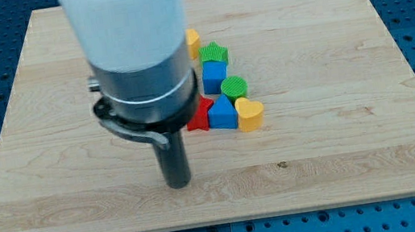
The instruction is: Push blue cube a bit right
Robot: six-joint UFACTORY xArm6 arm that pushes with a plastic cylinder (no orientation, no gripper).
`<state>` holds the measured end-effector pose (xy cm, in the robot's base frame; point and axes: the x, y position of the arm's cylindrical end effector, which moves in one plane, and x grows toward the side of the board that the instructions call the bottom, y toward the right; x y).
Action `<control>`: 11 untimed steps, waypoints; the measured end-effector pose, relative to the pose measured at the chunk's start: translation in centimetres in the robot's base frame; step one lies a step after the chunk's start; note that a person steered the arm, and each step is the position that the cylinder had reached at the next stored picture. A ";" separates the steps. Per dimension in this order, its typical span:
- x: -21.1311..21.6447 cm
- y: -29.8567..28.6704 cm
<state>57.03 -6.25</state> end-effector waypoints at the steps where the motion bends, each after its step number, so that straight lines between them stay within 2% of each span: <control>1: -6.1 0.5; 2: -11.6 2.1; 3: -12.0 2.2; 4: -14.7 2.4; 8: -15.1 4.8; 10: -15.1 10.6; 11: -15.1 11.7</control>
